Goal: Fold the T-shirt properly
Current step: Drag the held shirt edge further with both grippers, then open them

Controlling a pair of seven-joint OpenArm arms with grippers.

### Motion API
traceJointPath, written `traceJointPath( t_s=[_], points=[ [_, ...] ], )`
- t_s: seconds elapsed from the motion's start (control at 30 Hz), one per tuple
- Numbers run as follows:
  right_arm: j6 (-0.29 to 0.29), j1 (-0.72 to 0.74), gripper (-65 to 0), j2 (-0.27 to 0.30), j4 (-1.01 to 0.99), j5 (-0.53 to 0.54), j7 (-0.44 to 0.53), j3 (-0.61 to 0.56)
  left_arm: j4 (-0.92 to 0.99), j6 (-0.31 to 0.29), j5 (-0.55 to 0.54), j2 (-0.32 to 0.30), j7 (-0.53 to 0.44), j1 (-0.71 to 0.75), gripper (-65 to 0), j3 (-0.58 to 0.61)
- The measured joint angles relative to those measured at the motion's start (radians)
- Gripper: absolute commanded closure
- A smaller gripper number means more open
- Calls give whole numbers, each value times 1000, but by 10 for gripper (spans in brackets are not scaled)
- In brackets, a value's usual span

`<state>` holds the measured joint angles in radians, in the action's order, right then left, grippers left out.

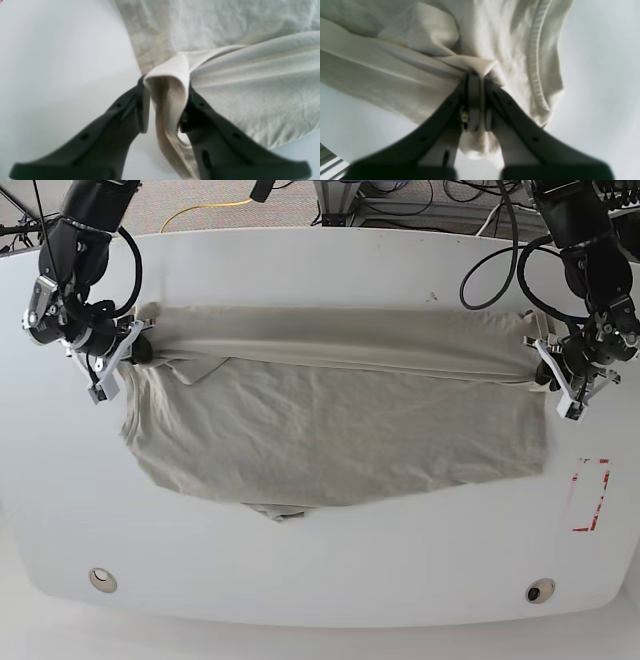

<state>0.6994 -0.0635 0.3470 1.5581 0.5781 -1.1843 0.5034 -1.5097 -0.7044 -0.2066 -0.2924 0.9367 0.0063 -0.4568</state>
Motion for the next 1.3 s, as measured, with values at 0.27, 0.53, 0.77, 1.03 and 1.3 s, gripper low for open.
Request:
traceJointPath(
  t_s=[0.27,0.53,0.77,1.03,1.3],
  points=[
    [0,62,-366,45,-35,1,5,-2,25,0,5,-2,1,-10,-328,0],
    [0,88,-523,116,-29,1,3,-2,28,1,4,-31,7,-55,-365,-6],
    [-1,12,-523,118,122,11,3,4,-96,5,-132,-31,-2,-81,-365,-6],
    [0,-121,-523,54,248,3,3,9,-101,7,-330,-61,139,-25,-364,-56],
    [-3,-192,-523,-37,240,-17,-5,89,-108,7,-296,-57,59,153,-360,-107]
  ],
)
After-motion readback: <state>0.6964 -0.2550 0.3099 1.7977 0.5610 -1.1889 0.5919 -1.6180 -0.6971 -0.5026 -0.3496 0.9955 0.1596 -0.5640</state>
